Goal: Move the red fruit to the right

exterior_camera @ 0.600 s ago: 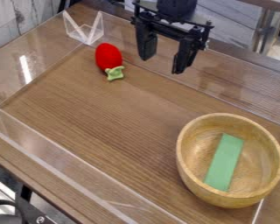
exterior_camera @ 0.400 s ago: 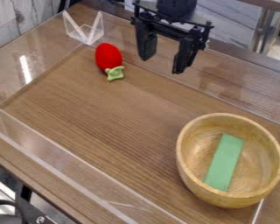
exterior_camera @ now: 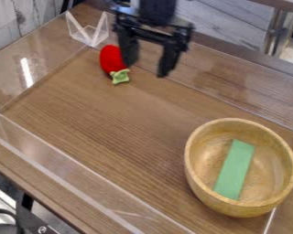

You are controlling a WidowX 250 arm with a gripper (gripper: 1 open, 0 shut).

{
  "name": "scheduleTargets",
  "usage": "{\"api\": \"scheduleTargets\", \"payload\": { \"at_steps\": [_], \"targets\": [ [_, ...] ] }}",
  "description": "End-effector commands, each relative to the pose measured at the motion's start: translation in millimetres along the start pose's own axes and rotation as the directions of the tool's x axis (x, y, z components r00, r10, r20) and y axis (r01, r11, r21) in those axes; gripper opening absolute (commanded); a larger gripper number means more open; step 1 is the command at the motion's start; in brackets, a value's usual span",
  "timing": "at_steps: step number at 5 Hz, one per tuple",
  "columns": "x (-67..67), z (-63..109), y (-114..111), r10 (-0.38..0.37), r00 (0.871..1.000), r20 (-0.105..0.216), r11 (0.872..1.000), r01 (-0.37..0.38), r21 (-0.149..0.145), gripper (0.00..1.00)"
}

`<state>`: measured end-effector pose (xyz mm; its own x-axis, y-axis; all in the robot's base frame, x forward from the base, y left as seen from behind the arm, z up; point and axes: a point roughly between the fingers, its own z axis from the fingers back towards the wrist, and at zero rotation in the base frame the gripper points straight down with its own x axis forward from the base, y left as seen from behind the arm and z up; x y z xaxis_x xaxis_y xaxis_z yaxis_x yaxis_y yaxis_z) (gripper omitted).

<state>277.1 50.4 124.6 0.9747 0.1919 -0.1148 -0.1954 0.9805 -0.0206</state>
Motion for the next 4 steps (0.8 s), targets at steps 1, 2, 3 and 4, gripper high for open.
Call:
{"api": "scheduleTargets", "payload": {
  "at_steps": [1,2,3,4],
  "targets": [
    [13.6,15.7,35,0.146,0.986,0.086,0.988,-0.140,-0.063,1.00],
    [24.3,13.4,49,0.243,0.964,0.112,0.966,-0.230,-0.118,1.00],
    [33.7,7.0,54,0.267,0.956,0.120,0.957,-0.248,-0.153,1.00],
    [47.9,-0.6,64,0.335,0.933,0.129,0.932,-0.308,-0.193,1.00]
  ]
}}
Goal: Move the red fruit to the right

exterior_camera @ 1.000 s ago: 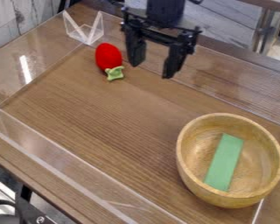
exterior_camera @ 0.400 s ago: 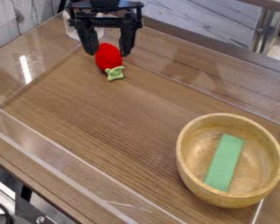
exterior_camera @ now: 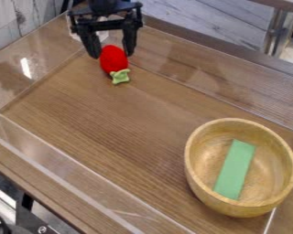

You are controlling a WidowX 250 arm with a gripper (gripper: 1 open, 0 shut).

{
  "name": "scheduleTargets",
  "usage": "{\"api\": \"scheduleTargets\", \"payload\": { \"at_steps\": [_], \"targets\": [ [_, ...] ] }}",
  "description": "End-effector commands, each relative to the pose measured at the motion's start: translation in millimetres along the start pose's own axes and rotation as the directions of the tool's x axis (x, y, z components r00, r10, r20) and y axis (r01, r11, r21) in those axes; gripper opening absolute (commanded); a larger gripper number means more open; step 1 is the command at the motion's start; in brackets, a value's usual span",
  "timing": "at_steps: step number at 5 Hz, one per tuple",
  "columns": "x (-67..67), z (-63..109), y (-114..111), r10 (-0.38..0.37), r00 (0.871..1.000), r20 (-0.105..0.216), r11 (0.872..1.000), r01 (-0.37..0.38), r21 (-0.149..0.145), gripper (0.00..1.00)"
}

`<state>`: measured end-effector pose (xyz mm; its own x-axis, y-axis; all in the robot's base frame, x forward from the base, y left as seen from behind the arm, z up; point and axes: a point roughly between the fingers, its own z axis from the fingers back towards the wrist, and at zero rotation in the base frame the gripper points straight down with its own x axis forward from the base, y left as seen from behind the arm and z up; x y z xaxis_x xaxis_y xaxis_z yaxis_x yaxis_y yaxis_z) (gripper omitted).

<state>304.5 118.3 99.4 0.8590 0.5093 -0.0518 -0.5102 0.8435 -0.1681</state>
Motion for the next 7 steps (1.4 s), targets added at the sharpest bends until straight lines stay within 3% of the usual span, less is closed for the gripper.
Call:
{"api": "scheduleTargets", "payload": {
  "at_steps": [1,3,5,7],
  "targets": [
    [19.6,10.6,3,0.028,0.997,0.071,0.999,-0.026,-0.027,1.00],
    [45.5,2.5,3,0.067,0.995,0.071,0.996,-0.063,-0.055,1.00],
    [50.5,-25.4,8,0.111,0.992,0.068,0.992,-0.106,-0.074,1.00],
    [72.6,-24.3,20,0.133,0.988,0.074,0.985,-0.124,-0.124,1.00]
  ]
}}
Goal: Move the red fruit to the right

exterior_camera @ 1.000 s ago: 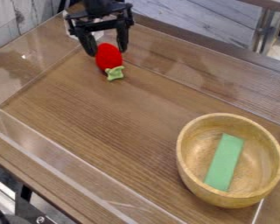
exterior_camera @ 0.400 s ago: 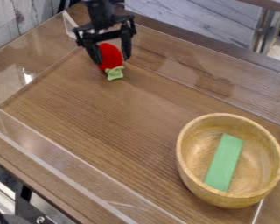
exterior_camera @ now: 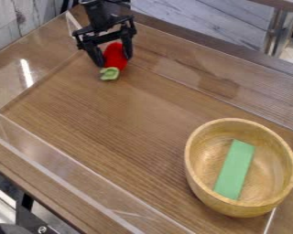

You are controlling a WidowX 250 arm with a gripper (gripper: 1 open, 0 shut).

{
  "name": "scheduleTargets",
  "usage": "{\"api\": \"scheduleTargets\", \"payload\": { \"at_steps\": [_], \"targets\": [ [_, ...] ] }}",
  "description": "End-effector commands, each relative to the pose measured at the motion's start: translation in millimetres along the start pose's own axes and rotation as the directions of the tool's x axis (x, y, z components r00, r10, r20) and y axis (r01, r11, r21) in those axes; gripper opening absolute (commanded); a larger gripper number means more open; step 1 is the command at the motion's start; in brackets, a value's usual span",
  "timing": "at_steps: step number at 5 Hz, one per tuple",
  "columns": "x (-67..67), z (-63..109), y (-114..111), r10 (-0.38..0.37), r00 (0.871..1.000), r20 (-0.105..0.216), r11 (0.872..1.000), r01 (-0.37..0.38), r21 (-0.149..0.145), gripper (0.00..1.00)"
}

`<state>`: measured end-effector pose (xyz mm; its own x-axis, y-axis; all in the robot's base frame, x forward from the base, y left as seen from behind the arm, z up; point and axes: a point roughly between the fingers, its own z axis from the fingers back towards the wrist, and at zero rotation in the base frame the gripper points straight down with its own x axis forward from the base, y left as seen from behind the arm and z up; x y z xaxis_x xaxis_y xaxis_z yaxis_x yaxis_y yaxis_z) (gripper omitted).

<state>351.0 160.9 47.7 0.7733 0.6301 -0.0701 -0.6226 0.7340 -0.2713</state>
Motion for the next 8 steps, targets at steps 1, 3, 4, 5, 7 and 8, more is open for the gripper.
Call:
{"api": "scheduleTargets", "payload": {
  "at_steps": [1,3,4,5,7,8],
  "targets": [
    [9.0,23.9,-10,-0.056,0.997,0.050,0.998,0.058,-0.027,1.00],
    [9.4,15.1,-10,-0.054,0.998,0.042,0.997,0.056,-0.044,1.00],
    [10.4,8.0,-5,-0.010,0.999,0.053,0.998,0.013,-0.054,1.00],
    [8.8,15.1,-7,-0.006,0.999,0.054,0.997,0.010,-0.070,1.00],
    [13.8,38.0,-7,0.008,0.999,0.052,0.995,-0.003,-0.104,0.00],
    [14.0,58.5,-14,0.038,0.998,0.046,0.989,-0.031,-0.144,0.00]
  ]
}}
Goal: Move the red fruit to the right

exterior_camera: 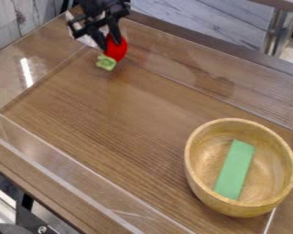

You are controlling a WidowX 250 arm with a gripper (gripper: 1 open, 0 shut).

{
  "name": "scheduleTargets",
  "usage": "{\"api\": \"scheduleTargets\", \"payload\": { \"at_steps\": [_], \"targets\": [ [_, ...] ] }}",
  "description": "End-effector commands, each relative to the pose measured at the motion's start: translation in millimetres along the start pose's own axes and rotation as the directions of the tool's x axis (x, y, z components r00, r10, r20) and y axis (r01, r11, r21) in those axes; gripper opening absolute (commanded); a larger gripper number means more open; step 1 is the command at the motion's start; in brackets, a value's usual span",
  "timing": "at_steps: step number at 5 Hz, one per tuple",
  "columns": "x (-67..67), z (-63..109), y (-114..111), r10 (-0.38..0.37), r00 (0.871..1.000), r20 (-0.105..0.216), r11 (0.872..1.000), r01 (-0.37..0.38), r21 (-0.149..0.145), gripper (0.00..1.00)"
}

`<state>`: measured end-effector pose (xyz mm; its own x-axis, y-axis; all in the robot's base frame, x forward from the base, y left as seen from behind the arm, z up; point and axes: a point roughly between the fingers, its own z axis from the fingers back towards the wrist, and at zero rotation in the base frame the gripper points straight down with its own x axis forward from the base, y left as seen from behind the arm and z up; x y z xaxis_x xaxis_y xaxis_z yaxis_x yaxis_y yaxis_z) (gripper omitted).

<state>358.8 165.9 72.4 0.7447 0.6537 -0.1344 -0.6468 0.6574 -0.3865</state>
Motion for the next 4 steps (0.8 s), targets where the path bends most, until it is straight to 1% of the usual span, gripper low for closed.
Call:
{"api": "scheduleTargets", "payload": {
  "at_steps": [1,2,3,4],
  "targets": [
    [0.5,36.9,-20,-0.022,0.995,0.095,0.999,0.025,-0.027,0.00],
    [-4.7,42.0,-26,-0.029,0.995,0.096,0.999,0.032,-0.028,0.00],
    [-8.1,43.0,-31,-0.036,0.994,0.100,0.999,0.039,-0.025,0.00],
    [-14.7,43.1,-43,0.016,0.991,0.131,1.000,-0.012,-0.028,0.00]
  ]
}}
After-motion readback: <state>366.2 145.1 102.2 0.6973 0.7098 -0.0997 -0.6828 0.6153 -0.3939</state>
